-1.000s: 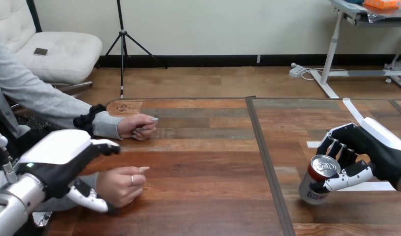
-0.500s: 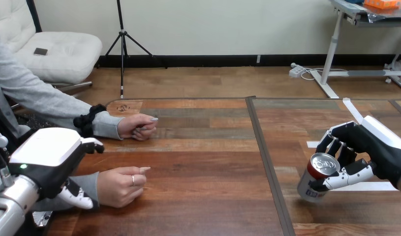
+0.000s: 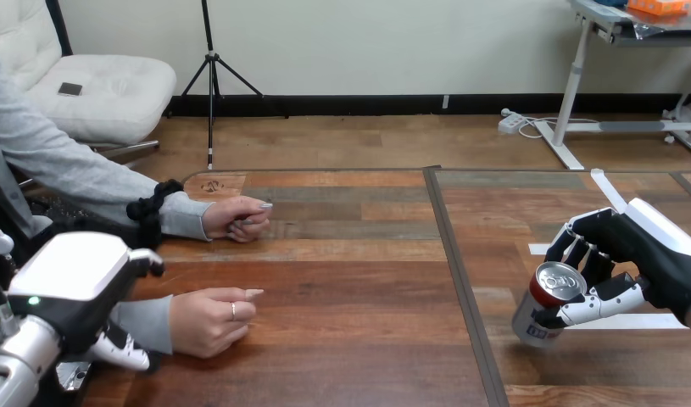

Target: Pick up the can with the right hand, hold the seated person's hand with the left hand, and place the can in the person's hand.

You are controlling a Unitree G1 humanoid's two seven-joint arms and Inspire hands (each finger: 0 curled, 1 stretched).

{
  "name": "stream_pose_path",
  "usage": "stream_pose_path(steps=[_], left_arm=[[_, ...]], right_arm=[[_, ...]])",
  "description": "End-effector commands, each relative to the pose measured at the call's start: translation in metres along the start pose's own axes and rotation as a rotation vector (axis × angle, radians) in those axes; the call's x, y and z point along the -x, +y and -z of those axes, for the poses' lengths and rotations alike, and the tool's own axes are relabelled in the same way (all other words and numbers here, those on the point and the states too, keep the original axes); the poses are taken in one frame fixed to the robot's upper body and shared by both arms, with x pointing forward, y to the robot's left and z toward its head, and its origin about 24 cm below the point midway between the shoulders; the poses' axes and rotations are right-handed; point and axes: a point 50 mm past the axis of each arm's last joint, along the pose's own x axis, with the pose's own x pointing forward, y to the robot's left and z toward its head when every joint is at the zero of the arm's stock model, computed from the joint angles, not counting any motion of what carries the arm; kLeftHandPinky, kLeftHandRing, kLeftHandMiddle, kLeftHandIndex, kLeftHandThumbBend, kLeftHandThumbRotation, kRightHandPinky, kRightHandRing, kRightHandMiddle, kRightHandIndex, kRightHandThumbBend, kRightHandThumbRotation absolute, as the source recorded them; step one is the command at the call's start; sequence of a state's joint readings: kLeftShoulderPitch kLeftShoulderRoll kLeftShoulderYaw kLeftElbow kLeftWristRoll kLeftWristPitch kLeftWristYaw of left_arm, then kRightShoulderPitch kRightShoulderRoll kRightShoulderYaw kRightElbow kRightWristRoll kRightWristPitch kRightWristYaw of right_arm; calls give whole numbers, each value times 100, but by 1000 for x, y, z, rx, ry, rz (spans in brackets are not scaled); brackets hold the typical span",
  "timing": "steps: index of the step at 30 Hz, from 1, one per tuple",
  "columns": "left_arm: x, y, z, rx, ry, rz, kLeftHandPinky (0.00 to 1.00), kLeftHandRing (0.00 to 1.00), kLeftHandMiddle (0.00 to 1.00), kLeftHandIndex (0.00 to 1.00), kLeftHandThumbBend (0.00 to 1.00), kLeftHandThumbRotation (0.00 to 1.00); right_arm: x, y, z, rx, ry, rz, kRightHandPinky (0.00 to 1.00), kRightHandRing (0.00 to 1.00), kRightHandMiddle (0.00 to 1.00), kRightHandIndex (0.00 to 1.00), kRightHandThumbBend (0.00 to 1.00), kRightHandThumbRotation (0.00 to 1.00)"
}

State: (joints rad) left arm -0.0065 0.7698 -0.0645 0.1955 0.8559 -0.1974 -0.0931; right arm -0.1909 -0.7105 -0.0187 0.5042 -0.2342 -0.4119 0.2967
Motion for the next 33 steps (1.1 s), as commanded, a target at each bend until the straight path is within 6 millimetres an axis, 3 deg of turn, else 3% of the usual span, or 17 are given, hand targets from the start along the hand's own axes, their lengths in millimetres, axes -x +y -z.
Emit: stream_pose_path(steps=[1, 33], left_arm=[[-10, 23, 4, -31, -2, -74, 71, 76, 78, 77, 100, 25], [-18, 26, -3, 13, -45, -56, 66, 72, 74, 73, 100, 21]], right_arm=[[-10, -37, -22, 25, -90, 133, 30, 33, 38, 42, 85, 0], [-11, -38, -24, 15, -122, 132, 27, 30, 36, 41, 85, 0]])
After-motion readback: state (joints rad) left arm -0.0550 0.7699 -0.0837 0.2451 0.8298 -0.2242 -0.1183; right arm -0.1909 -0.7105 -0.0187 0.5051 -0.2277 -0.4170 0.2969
